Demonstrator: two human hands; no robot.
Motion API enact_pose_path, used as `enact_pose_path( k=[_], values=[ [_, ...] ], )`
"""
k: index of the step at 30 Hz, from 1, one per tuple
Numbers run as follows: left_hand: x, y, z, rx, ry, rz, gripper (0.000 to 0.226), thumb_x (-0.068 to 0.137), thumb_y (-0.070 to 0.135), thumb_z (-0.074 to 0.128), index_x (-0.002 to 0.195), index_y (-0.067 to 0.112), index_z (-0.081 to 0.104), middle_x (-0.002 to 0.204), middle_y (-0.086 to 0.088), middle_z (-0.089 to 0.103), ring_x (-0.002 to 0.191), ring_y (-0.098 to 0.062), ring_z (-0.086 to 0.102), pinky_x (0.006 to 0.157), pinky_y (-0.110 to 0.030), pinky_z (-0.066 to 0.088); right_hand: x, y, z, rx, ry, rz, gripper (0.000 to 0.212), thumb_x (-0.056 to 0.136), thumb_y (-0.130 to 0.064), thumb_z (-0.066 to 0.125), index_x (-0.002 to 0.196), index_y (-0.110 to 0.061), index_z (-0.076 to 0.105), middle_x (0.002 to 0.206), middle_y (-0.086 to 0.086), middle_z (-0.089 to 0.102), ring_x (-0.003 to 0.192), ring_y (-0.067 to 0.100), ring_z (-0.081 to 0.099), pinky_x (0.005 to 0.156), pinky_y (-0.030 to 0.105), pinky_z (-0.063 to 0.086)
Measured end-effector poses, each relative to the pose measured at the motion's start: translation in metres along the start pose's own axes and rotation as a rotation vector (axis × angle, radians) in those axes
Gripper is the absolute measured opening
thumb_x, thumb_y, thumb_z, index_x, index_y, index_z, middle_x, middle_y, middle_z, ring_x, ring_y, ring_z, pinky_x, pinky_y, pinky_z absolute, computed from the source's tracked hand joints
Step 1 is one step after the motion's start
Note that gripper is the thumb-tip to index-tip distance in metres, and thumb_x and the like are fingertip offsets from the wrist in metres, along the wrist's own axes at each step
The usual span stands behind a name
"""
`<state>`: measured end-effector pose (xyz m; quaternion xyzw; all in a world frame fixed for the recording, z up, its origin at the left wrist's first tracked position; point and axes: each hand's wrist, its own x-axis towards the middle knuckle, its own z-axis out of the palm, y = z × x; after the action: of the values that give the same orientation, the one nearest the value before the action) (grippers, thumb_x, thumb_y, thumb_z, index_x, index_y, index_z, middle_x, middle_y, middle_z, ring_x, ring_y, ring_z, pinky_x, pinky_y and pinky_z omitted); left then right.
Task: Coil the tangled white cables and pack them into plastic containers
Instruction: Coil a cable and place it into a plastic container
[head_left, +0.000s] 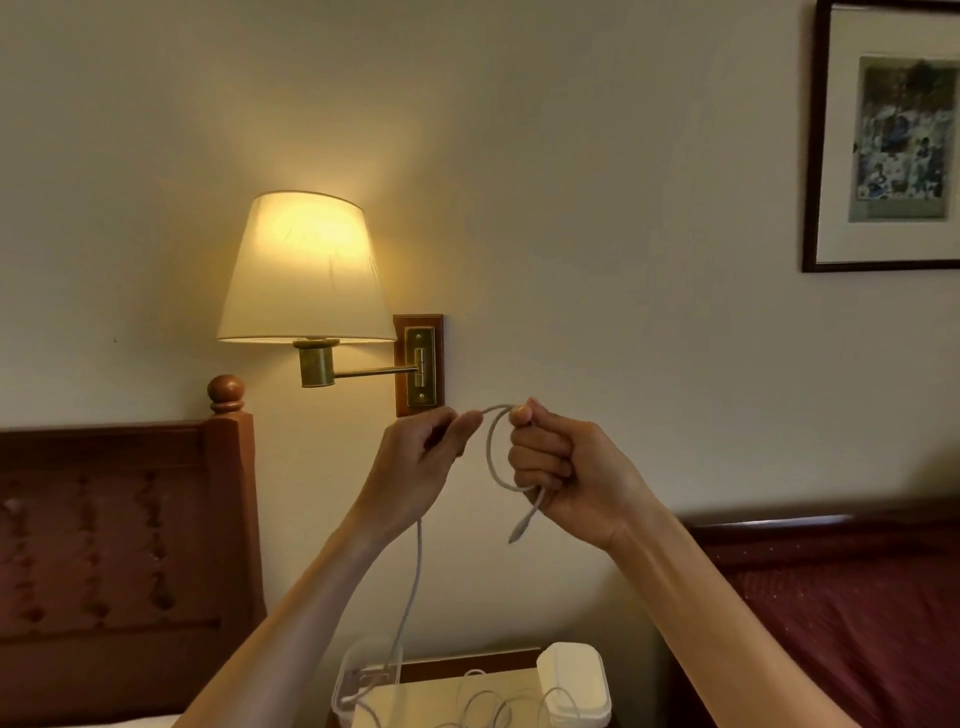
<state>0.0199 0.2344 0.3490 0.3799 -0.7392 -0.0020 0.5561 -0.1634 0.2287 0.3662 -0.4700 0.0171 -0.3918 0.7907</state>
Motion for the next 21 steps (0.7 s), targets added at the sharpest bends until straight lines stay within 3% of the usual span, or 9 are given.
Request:
enact_pose_path(
  k=[4, 6, 11, 13, 16, 18, 21],
  values=[
    [-0.029, -0.026, -0.009, -0.233, -0.208, -0.242, 0.040, 0.095, 0.044, 0.047, 0.072, 0.011, 0.053, 0.058, 0.001, 0.042, 0.050, -0.012, 0.034, 0.047, -0.023, 0.030, -0.005, -0.019, -0.005, -0.024, 0.077, 0.005, 0.025, 0.096, -0.017, 0.041, 0.076, -0.012, 0.055, 0.057, -0.010, 0.018, 0.047, 0.006, 0.013, 0.042, 0.018, 0.016],
    [-0.044, -0.041, -0.014, -0.241, -0.264, -0.287, 0.037, 0.094, 0.042, 0.048, 0.075, 0.011, 0.055, 0.059, 0.001, 0.042, 0.048, -0.012, 0.033, 0.044, -0.023, 0.030, -0.009, -0.025, -0.010, -0.018, 0.114, 0.022, 0.022, 0.095, -0.016, 0.042, 0.078, -0.012, 0.055, 0.060, -0.010, 0.016, 0.050, 0.007, 0.011, 0.045, 0.019, 0.014],
    [-0.072, -0.079, -0.023, -0.178, -0.139, -0.406, 0.032, 0.095, 0.044, 0.049, 0.079, 0.019, 0.062, 0.057, 0.004, 0.044, 0.048, -0.010, 0.035, 0.041, -0.021, 0.029, -0.014, -0.036, -0.020, -0.018, 0.141, 0.006, 0.021, 0.096, -0.012, 0.039, 0.084, -0.009, 0.056, 0.057, -0.009, 0.025, 0.048, 0.006, 0.022, 0.044, 0.018, 0.024],
    [-0.073, -0.077, -0.018, 0.089, -0.134, -0.376, 0.031, 0.099, 0.033, 0.047, 0.073, 0.023, 0.060, 0.057, 0.004, 0.050, 0.050, -0.011, 0.042, 0.047, -0.027, 0.038, -0.009, -0.031, -0.018, -0.163, 0.163, -0.004, 0.021, 0.099, -0.013, 0.039, 0.085, -0.009, 0.054, 0.058, -0.007, 0.032, 0.048, 0.006, 0.030, 0.046, 0.018, 0.030],
    [-0.065, -0.030, -0.007, 0.421, -0.561, -0.252, 0.033, 0.101, 0.034, 0.045, 0.072, 0.024, 0.059, 0.066, 0.006, 0.059, 0.059, -0.010, 0.055, 0.066, -0.029, 0.048, 0.001, -0.016, -0.017, -0.403, 0.215, -0.026, 0.026, 0.102, -0.017, 0.039, 0.084, -0.010, 0.056, 0.066, 0.002, 0.052, 0.056, 0.012, 0.050, 0.055, 0.022, 0.046],
    [-0.056, 0.005, -0.005, 0.391, -0.754, -0.153, 0.037, 0.101, 0.038, 0.044, 0.073, 0.019, 0.060, 0.066, 0.002, 0.058, 0.059, -0.012, 0.054, 0.067, -0.028, 0.046, 0.003, -0.007, -0.018, -0.595, 0.255, -0.043, 0.029, 0.103, -0.019, 0.040, 0.087, -0.007, 0.061, 0.075, 0.009, 0.064, 0.066, 0.018, 0.062, 0.064, 0.027, 0.053],
    [-0.041, 0.036, -0.014, 0.249, -0.674, 0.040, 0.033, 0.100, 0.034, 0.046, 0.074, 0.019, 0.059, 0.061, 0.003, 0.053, 0.057, -0.015, 0.050, 0.060, -0.026, 0.043, 0.002, 0.006, -0.021, -0.765, 0.278, -0.035, 0.034, 0.105, -0.021, 0.038, 0.091, -0.003, 0.064, 0.079, 0.013, 0.069, 0.070, 0.021, 0.067, 0.067, 0.028, 0.055]
  ],
)
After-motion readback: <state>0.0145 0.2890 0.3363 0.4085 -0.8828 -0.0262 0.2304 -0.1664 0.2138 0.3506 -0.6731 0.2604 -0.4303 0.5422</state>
